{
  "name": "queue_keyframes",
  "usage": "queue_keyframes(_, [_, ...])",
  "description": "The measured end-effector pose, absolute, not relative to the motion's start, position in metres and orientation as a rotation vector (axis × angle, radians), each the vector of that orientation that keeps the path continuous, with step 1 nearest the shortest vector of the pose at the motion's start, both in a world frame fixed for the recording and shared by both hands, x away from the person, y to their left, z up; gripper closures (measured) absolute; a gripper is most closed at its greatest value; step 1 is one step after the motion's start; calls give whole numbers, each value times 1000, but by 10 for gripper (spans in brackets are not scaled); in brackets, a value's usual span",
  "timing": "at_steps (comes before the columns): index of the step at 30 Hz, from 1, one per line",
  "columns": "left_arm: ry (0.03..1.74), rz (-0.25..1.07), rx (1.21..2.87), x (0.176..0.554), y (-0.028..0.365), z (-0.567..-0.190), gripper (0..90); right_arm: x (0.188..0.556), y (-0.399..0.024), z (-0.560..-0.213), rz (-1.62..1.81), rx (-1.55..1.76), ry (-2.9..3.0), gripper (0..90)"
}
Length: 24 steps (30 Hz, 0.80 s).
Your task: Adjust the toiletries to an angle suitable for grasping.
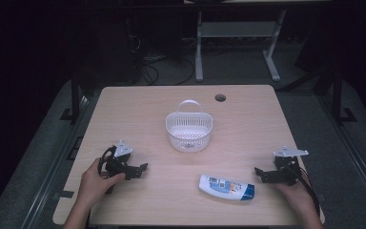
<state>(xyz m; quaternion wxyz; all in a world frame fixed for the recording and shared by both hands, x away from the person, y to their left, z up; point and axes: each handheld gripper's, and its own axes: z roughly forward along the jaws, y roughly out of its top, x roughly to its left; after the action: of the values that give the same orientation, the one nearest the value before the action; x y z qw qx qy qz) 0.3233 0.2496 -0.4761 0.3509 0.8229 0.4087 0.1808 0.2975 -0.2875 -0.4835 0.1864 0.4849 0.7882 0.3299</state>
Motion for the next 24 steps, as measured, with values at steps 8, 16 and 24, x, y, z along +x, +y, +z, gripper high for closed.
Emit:
queue_keyframes(8, [1057,469,2131,323,250,-476,129,288,-292,-470,993,1361,2257,563])
queue_keyframes(16, [1057,470,2129,323,250,-476,129,275,-291,-455,1118,1337,2330,896])
queue_keyframes(24, [1059,468,2124,323,249,-476,129,268,-273,-440,1123,1241,2447,898])
